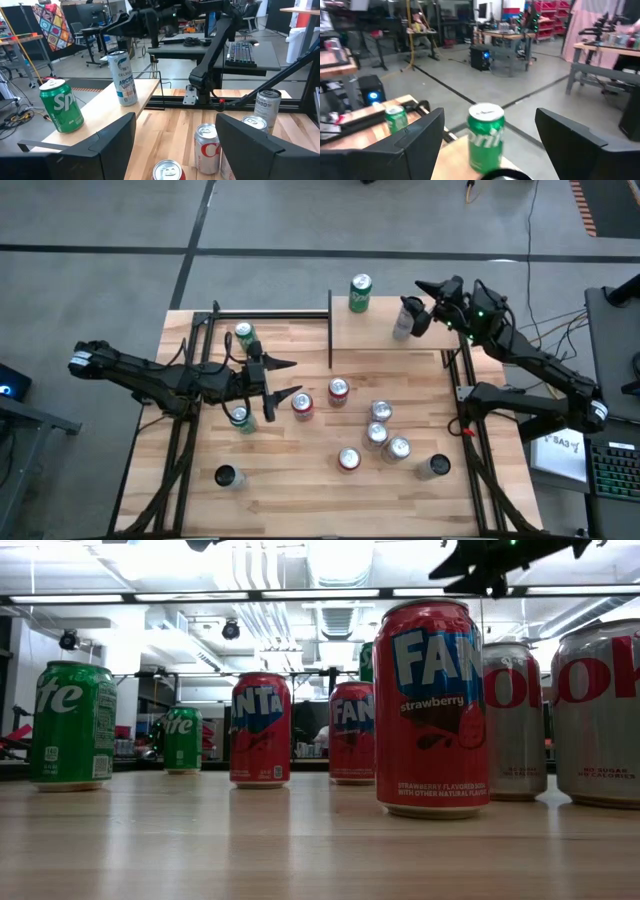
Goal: Place canned beverage on shelf
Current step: Put the center white soda can on the shelf
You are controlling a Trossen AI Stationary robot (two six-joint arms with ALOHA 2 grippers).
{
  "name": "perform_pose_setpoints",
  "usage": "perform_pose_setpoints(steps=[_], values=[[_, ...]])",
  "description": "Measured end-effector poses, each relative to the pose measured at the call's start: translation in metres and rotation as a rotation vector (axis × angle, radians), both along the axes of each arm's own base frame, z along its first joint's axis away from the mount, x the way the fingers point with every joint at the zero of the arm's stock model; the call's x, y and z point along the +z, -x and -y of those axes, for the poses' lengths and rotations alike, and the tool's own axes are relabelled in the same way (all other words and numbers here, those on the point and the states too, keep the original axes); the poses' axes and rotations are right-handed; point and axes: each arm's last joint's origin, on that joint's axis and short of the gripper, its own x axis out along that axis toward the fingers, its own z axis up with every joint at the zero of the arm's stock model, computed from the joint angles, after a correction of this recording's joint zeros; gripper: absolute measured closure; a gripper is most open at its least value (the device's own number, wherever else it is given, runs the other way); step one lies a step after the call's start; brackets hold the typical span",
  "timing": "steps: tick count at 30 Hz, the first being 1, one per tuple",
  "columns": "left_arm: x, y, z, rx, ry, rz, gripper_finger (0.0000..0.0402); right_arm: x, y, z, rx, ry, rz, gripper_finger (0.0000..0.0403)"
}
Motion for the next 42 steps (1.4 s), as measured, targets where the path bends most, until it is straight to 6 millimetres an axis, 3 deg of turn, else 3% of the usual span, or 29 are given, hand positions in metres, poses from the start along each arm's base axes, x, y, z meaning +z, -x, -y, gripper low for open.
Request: perform_pose_setpoints(steps=[10, 14, 22, 31, 42], values=[[-0.002, 0.000, 0.000, -0.001, -0.004, -0.019, 0.0141, 0.021, -0.041, -0.014, 0.173, -0.074, -0.083, 0.0120], [-0.006, 0.001, 0.000, -0.003, -0.004, -0.057, 0.0141, 0.037, -0.053, -0.013, 0.153, -0.165, -0.161, 0.0145], [-0.011, 0.002, 0.000, -0.003, -0.014, -0.102, 0.0141, 0.048, -0.068, -0.006, -0.016, -0.375, -0.411, 0.0248], [-0.012, 0.002, 0.000, -0.003, -0.014, -0.106, 0.0141, 0.054, -0.071, -0.001, -0.170, -0.456, -0.601, 0.0383], [-0.012, 0.002, 0.000, 0.000, 0.002, -0.098, 0.0141, 0.045, -0.072, 0.003, -0.285, -0.436, -0.713, 0.0390]])
